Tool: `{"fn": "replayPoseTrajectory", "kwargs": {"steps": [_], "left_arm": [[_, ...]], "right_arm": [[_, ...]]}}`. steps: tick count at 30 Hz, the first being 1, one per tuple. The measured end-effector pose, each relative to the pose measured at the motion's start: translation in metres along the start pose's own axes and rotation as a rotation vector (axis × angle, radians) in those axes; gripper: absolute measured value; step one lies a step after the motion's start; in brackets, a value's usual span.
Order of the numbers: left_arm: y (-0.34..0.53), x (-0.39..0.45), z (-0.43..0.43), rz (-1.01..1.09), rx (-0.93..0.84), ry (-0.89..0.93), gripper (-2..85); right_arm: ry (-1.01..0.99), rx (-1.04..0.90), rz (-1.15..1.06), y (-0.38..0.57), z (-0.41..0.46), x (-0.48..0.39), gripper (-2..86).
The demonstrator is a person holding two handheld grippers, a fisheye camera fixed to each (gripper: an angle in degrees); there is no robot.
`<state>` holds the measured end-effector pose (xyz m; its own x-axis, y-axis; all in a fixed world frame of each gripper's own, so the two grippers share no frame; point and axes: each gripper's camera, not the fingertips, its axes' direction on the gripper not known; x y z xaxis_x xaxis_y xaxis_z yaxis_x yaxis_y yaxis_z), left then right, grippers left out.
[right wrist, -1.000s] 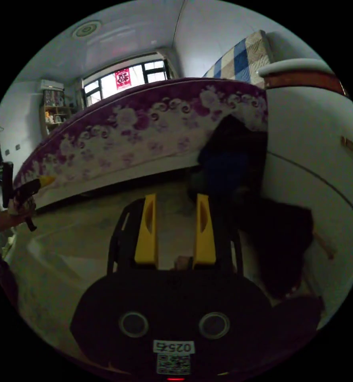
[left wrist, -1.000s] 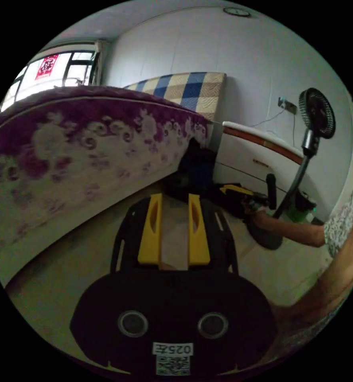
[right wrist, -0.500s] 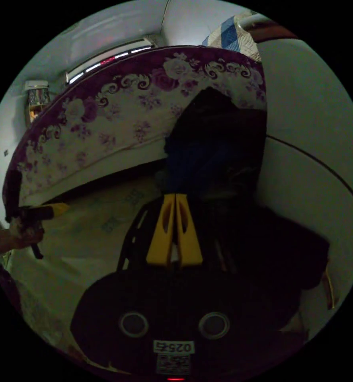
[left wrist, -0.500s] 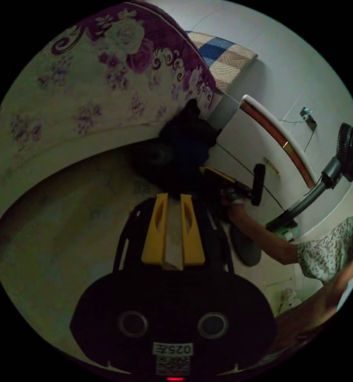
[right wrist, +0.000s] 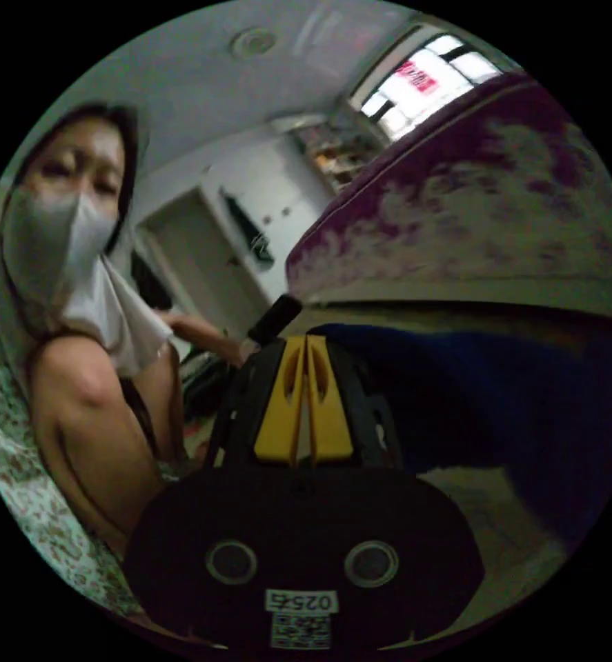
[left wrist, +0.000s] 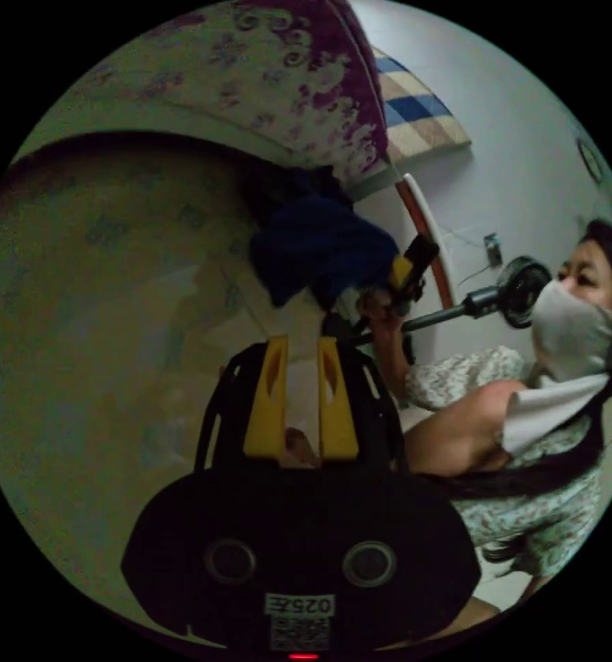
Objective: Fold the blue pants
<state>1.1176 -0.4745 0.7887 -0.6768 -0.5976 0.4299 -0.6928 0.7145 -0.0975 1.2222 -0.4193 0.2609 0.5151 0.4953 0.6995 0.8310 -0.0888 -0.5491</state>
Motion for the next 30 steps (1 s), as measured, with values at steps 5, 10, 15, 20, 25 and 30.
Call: {"fn": "replayPoseTrajectory", "kwargs": {"steps": [5, 10, 15, 20, 25, 30], "left_arm": [[0.14, -0.022, -0.083, -0.107, -0.031, -0.203, 8.1], [0.341, -0.074, -0.13, -0.375, 0.156, -0.301, 8.4], [0.446, -0.086, -0.16, -0.538, 0.507, -0.302, 11.9], [0.468, -0.079, -0.164, -0.579, 0.681, -0.151, 11.6], [0.424, -0.059, -0.116, -0.488, 0.396, -0.245, -0.2], [0.422, 0.052, -0.134, -0.176, 0.445, -0.318, -1.6]], "right_arm": [[-0.024, -0.194, 0.04, 0.015, 0.127, -0.05, -0.3], [-0.425, -0.584, 0.15, 0.065, 0.227, -0.091, 6.5], [-0.059, -0.589, 0.09, 0.047, 0.224, -0.134, 9.9], [0.368, -0.498, 0.172, 0.011, 0.199, -0.134, 11.5], [0.515, -0.504, 0.349, 0.001, 0.183, -0.13, 11.4], [0.562, -0.563, 0.362, 0.004, 0.184, -0.162, 12.6]]}}
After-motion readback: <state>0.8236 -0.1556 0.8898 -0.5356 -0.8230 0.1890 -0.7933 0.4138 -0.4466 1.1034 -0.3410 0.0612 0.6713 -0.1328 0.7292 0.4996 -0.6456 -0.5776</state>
